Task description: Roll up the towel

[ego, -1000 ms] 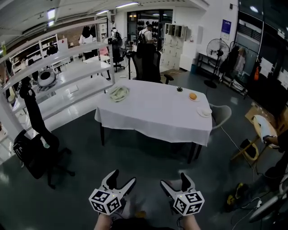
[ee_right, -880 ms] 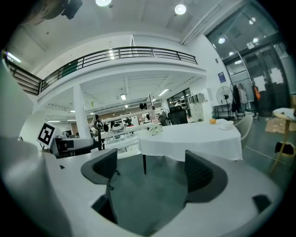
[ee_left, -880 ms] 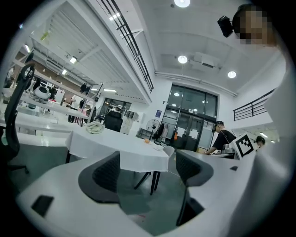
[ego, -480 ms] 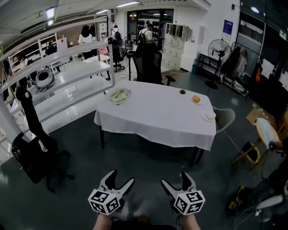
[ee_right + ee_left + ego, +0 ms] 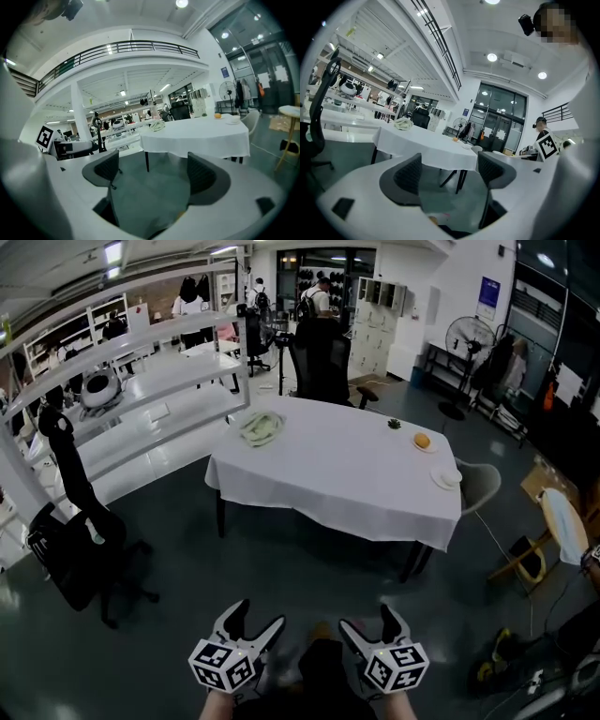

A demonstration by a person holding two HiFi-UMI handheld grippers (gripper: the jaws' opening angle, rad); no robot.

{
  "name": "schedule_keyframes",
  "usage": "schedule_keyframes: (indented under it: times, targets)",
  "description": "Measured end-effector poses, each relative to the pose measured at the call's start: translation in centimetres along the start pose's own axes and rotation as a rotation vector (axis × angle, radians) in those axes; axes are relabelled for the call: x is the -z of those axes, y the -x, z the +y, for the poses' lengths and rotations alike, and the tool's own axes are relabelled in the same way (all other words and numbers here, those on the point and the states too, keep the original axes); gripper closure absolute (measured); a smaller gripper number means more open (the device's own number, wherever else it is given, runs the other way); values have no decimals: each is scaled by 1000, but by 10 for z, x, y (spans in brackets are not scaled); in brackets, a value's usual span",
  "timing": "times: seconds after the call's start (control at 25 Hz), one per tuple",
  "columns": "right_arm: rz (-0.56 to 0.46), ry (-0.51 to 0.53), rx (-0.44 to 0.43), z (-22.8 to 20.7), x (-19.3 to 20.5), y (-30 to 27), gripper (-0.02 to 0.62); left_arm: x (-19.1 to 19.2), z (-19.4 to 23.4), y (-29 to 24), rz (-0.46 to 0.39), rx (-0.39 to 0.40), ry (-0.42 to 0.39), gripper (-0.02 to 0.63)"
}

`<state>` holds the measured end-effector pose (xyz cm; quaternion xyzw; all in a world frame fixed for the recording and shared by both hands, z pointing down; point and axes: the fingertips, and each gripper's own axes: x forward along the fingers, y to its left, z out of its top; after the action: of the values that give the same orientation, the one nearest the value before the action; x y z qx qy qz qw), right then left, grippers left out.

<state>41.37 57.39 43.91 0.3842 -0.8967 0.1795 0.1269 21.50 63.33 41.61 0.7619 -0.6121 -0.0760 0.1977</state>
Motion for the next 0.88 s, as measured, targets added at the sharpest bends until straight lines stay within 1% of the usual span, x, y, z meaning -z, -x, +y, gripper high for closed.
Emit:
schedule_keyframes:
  times: [0.2,0.44,0.6,0.72,0.8,0.88]
  targets:
    - [11,4,-17,1,-4,-14,140,2,11,-3,6,-21,12,221]
    - [6,5,-34,-6,-15,-43,140,-6,29,-23,-7,-39,11,221]
    - [6,14,-49,-15,-28,-70,140,-18,43,-45,-20,-52,4,221]
    - [20,-3,-64,-26,-37,-99,140,-30,61,-66,-32,-71,6,221]
    - [24,-17,-76,-35,-48,-116,140,-39,70,-82,-38,-79,7,221]
    - [17,-11,-84,-43,-63,-133,140,-51,80,-98,-46,-88,0,221]
